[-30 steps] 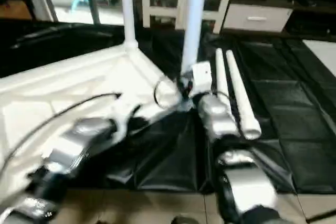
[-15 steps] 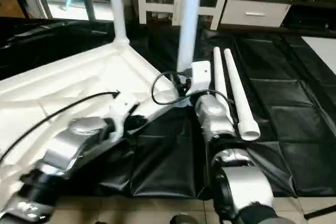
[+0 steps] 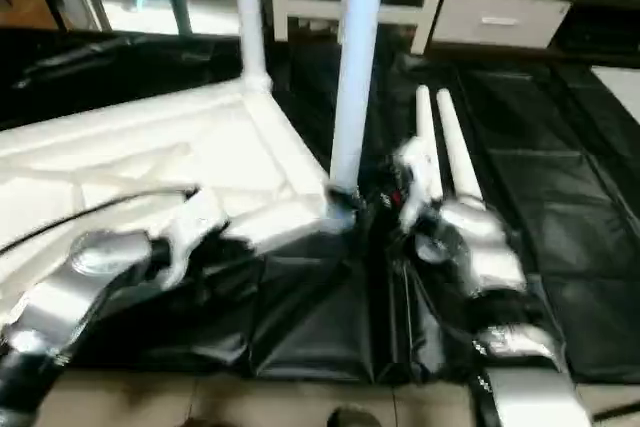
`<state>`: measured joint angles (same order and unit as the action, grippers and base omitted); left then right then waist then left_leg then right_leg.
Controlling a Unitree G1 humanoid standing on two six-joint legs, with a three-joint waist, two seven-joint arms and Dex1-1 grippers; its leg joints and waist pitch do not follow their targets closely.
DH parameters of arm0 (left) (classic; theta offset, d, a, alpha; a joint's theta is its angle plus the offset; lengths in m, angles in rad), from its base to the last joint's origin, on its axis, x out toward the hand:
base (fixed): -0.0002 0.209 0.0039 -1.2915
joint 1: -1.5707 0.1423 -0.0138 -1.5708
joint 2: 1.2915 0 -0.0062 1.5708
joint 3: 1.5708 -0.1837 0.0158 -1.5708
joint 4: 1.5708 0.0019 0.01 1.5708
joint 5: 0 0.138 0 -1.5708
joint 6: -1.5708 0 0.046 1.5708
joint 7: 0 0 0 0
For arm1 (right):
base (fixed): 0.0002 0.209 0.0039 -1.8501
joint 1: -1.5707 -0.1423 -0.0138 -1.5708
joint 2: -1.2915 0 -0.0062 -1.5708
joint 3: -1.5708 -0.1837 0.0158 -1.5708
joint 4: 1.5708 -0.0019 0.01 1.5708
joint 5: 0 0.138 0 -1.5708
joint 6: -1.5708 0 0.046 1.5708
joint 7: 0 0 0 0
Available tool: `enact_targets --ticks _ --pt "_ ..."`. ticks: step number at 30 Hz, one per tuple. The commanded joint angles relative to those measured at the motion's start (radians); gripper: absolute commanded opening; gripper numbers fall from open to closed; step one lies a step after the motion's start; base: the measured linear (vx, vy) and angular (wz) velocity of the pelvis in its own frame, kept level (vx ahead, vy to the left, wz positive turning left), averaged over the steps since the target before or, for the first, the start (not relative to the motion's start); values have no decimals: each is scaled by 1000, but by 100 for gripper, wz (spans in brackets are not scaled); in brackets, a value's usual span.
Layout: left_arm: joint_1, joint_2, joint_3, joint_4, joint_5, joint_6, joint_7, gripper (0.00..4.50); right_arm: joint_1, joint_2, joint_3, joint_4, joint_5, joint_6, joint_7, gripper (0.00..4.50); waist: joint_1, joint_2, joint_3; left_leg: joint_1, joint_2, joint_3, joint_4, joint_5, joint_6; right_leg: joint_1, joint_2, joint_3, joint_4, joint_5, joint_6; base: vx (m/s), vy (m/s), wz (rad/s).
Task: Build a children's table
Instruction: Insert table leg to table base
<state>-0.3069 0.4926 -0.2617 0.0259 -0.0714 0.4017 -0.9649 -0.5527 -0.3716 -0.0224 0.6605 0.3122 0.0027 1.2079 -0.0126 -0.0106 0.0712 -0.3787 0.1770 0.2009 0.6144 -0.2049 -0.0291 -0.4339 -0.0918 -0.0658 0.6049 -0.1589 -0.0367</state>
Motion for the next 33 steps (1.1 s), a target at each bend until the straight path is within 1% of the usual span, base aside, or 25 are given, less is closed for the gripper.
enact_targets --ticks 1,2,3,4,5,6,8,10,13,14,15,16,18,20,21,23,24,26,27,28,29,30,31,32,33 --pt "12 -11 -38 -24 -24 -34 -44 0 -4 -8 11 -51 15 25 37 368 0 1 -67 20 54 -21 -74 -183 101 57 -45 44 -72 -253 -233 0 0 0" --pt "13 -9 -38 -25 -26 -39 -50 0 0 -14 12 -66 19 37 46 368 -1 0 -68 19 55 -21 -74 -188 96 57 -46 45 -71 -255 -233 0 0 0" --pt "14 -8 -39 -25 -27 -42 -53 0 2 -18 13 -75 21 44 50 368 0 -2 -69 21 54 -21 -74 -192 91 58 -46 46 -71 -259 -230 0 0 0" --pt "16 -7 -39 -28 -31 -44 -62 0 3 -28 16 -93 23 62 61 368 1 -5 -69 22 55 -20 -74 -191 86 55 -46 47 -72 -264 -228 0 0 0" --pt "16 -7 -39 -28 -32 -44 -62 0 3 -29 16 -94 23 64 62 368 1 -5 -69 22 55 -20 -74 -191 86 55 -46 47 -72 -264 -228 0 0 0" --pt "16 -7 -40 -27 -33 -50 -66 0 0 -34 20 -95 26 62 73 368 3 -5 -70 21 55 -20 -73 -180 85 56 -47 48 -70 -265 -225 0 0 0" --pt "16 -5 -41 -25 -34 -59 -69 0 -7 -40 23 -92 34 70 94 368 5 -11 -70 17 54 -20 -71 -170 87 58 -49 48 -70 -272 -221 0 0 0" --pt "20 -1 -41 -29 -38 -63 -74 0 -13 -44 22 -88 37 79 107 368 5 -9 -71 14 53 -21 -70 -164 90 60 -50 48 -69 -278 -215 0 0 0" --pt "25 2 -42 -34 -38 -62 -79 0 -22 -47 18 -78 35 80 113 368 5 -10 -74 12 52 -22 -67 -138 98 61 -49 47 -65 -256 -216 0 0 0" --pt "27 4 -42 -35 -38 -62 -81 0 -24 -50 18 -80 32 85 117 368 3 -22 -74 10 52 -20 -67 -133 103 62 -49 47 -65 -252 -216 0 0 0" --pt "29 7 -41 -37 -38 -62 -83 0 -29 -58 17 -74 27 87 123 368 5 -23 -72 10 53 -22 -67 -128 106 62 -51 48 -63 -251 -217 0 0 0" --pt "32 12 -40 -38 -38 -60 -87 0 -42 -73 12 -54 20 90 127 368 6 -18 -72 12 52 -21 -67 -124 109 60 -49 47 -63 -249 -218 0 0 0" --pt "32 13 -39 -37 -39 -59 -89 0 -49 -79 8 -43 17 90 125 368 5 -18 -74 12 51 -21 -65 -120 112 61 -49 47 -61 -243 -221 0 0 0" --pt "30 14 -39 -37 -39 -58 -90 0 -55 -81 7 -35 17 93 126 368 5 -18 -72 12 51 -20 -65 -124 114 59 -48 47 -63 -250 -218 0 0 0" --pt "28 14 -39 -35 -39 -58 -93 0 -61 -82 10 -23 15 92 122 368 5 -18 -70 10 50 -20 -65 -127 115 60 -48 47 -64 -256 -216 0 0 0" --pt "27 14 -39 -34 -39 -59 -94 0 -63 -82 12 -17 14 91 118 344 5 -18 -71 12 50 -20 -64 -128 113 59 -48 47 -65 -259 -216 0 0 0" --pt "25 14 -39 -35 -41 -57 -95 0 -67 -81 13 -11 14 91 116 335 5 -18 -72 11 50 -20 -64 -123 114 60 -48 47 -63 -253 -217 0 0 0" --pt "20 14 -39 -38 -43 -51 -97 0 -72 -80 12 -7 14 95 118 332 5 -19 -70 9 50 -21 -65 -120 118 60 -48 46 -62 -248 -216 0 0 0" --pt "19 14 -39 -40 -46 -48 -99 0 -74 -81 15 -5 15 99 122 316 4 -20 -68 10 51 -21 -65 -125 119 59 -47 46 -64 -255 -214 0 0 0" --pt "19 14 -39 -40 -46 -48 -99 0 -74 -81 15 -5 15 99 122 302 5 -20 -69 10 50 -21 -65 -125 119 59 -48 46 -64 -258 -213 0 0 0" --pt "18 15 -39 -43 -48 -45 -103 0 -75 -82 18 -4 17 102 128 294 5 -19 -67 10 50 -21 -66 -128 118 58 -48 46 -65 -264 -212 0 0 0" --pt "18 16 -38 -45 -50 -44 -106 0 -76 -83 20 -5 18 104 132 291 4 -19 -66 10 51 -22 -66 -132 118 58 -47 46 -65 -270 -211 0 0 0" --pt "19 18 -37 -48 -54 -46 -112 0 -75 -84 21 -5 18 104 137 283 4 -21 -64 10 51 -21 -67 -135 117 57 -47 46 -66 -273 -210 0 0 0" --pt "22 18 -36 -50 -60 -49 -118 0 -74 -85 21 -5 18 103 139 283 4 -22 -63 9 50 -22 -67 -140 116 57 -48 46 -67 -283 -206 0 0 0" --pt "24 16 -32 -51 -68 -57 -125 0 -73 -86 22 -7 17 102 141 283 3 -23 -62 10 51 -21 -68 -145 113 55 -48 47 -69 -293 -203 0 0 0"
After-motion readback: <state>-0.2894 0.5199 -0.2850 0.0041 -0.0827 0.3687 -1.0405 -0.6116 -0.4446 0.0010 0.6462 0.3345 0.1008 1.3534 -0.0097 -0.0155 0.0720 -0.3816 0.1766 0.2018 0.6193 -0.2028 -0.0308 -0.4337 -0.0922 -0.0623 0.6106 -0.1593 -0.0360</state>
